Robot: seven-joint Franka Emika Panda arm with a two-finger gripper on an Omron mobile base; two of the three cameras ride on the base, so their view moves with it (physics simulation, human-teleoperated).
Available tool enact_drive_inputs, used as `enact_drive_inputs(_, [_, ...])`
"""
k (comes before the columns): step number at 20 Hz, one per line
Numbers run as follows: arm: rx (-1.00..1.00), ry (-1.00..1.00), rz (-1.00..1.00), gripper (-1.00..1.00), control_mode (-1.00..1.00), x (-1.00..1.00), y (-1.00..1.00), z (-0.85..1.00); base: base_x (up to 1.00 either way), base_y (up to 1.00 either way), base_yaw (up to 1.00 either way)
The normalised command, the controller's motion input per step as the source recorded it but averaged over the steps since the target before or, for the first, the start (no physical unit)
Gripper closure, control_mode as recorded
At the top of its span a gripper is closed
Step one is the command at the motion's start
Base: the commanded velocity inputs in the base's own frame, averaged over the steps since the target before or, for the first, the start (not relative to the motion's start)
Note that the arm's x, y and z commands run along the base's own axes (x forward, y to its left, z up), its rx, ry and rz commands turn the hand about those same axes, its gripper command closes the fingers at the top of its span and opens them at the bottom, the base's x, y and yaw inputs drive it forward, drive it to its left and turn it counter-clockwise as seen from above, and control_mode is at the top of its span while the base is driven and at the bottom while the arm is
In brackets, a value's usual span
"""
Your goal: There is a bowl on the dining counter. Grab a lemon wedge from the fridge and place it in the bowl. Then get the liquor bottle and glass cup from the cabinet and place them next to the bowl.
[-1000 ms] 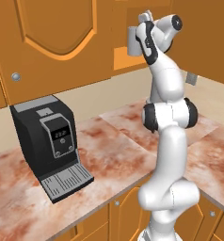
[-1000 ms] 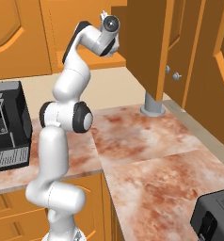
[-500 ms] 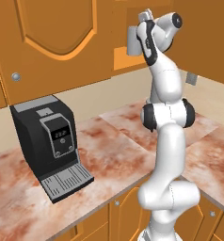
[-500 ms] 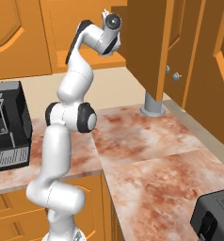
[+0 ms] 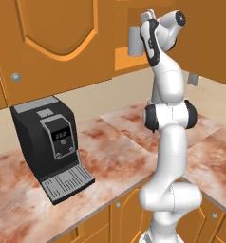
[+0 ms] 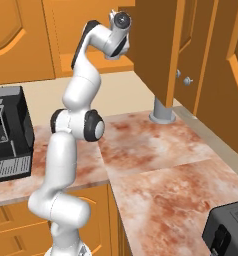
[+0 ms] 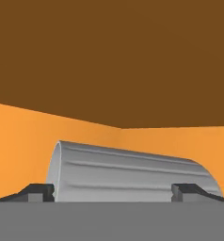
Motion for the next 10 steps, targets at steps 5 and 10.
enact_drive_inputs(5, [0.0, 0.04, 0.0, -1.0, -1.0, -0.01, 0.0, -0.25, 0.0, 0.0, 0.0])
enact_drive_inputs(10, [0.0, 0.03, 0.01, -1.0, -1.0, -0.01, 0.0, -0.18, 0.0, 0.0, 0.0])
